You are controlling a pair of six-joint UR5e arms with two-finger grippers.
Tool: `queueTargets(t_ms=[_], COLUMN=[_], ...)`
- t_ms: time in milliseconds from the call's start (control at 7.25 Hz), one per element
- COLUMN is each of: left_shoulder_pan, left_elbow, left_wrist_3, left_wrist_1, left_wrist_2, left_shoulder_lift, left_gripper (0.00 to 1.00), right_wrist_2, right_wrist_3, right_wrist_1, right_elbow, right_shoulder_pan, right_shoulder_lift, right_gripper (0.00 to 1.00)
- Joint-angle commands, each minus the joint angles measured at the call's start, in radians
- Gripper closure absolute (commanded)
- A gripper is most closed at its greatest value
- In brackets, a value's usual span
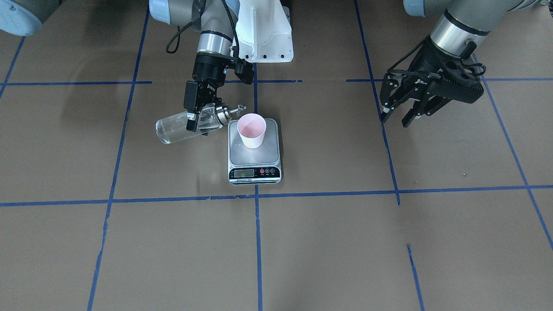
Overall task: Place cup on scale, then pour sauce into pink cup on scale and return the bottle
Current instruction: 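Tilt the bottle spout over the pink cup with the right gripper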
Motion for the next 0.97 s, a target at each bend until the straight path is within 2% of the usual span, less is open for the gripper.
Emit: queueTargets(t_ms=[0, 276, 828], left_shoulder_pan=[0.0, 0.0, 0.001], left_elbow=[-0.002, -0.002, -0.002], left_wrist_3=[0.0, 0.0, -0.002], left_wrist_1=[0.0, 0.0, 0.0], left_wrist_2=[0.0, 0.0, 0.0], left_shoulder_lift=[0.0, 0.0, 0.0], left_gripper=[0.44, 0.44, 0.43], right_wrist_2=[-0.02, -0.054, -0.066], right_wrist_3=[-0.073, -0.167, -0.288], right_wrist_1=[-0.011, -0.068, -0.09], right_elbow=[-0.03, -0.03, -0.03], right_shoulder_pan=[0.0, 0.0, 0.002], right_shoulder_lift=[0.003, 0.015, 0.018], right_gripper=[1.0, 1.0, 1.0])
